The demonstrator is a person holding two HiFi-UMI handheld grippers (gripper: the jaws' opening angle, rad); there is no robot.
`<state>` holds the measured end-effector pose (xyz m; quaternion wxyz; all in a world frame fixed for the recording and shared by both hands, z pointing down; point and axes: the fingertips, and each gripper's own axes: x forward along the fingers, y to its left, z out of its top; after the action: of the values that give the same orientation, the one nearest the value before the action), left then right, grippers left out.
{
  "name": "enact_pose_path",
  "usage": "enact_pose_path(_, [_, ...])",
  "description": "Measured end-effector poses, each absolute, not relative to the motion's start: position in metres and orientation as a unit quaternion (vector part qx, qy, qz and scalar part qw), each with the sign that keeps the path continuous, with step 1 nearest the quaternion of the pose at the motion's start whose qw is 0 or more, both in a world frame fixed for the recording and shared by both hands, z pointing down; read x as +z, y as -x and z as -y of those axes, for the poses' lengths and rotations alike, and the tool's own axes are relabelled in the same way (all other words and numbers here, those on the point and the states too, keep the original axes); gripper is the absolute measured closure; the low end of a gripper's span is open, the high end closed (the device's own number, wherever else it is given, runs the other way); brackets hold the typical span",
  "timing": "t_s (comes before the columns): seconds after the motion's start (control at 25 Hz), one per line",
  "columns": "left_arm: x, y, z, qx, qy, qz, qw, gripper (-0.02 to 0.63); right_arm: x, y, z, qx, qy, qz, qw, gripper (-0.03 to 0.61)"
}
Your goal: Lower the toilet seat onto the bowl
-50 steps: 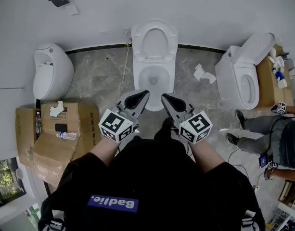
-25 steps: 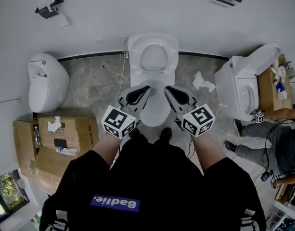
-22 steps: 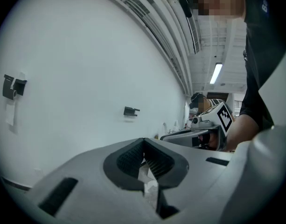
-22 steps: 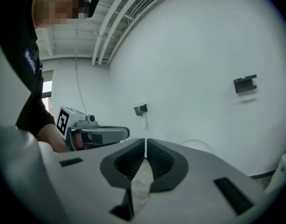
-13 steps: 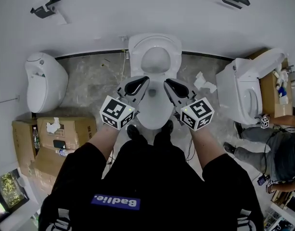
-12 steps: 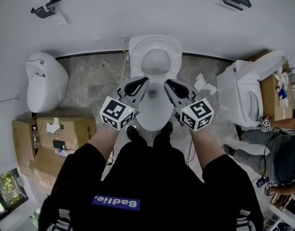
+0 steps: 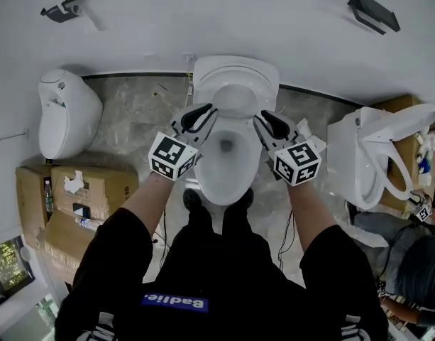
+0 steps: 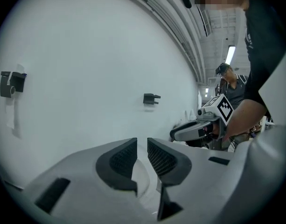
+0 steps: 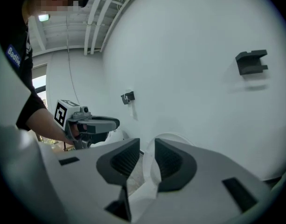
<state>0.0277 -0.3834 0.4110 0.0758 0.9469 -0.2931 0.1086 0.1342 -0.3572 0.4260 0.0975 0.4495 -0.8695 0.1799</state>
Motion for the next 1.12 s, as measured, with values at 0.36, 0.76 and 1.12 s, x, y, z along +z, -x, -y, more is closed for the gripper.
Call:
enact_pose_path(0.36, [0.459, -0.033, 0.445, 0.155, -0.944, 0.286, 0.051, 0.532, 0.474, -0.156, 0.413, 0.186, -0.457, 0.860, 0.133, 0.469])
enact_pose_path(0.76, [0.498, -0.041, 0.499, 0.208, -0.941, 0.267, 0.025, 0.514, 0.506, -0.169, 0.467, 0.168, -0.448, 0.859, 0.180, 0.431])
enact_pose_path(1.12, [0.538, -0.037, 0.524, 0.265, -0.930, 0.256, 0.005, 0.512, 0.542, -0.188, 0.488, 0.121, -0.440, 0.853, 0.252, 0.431])
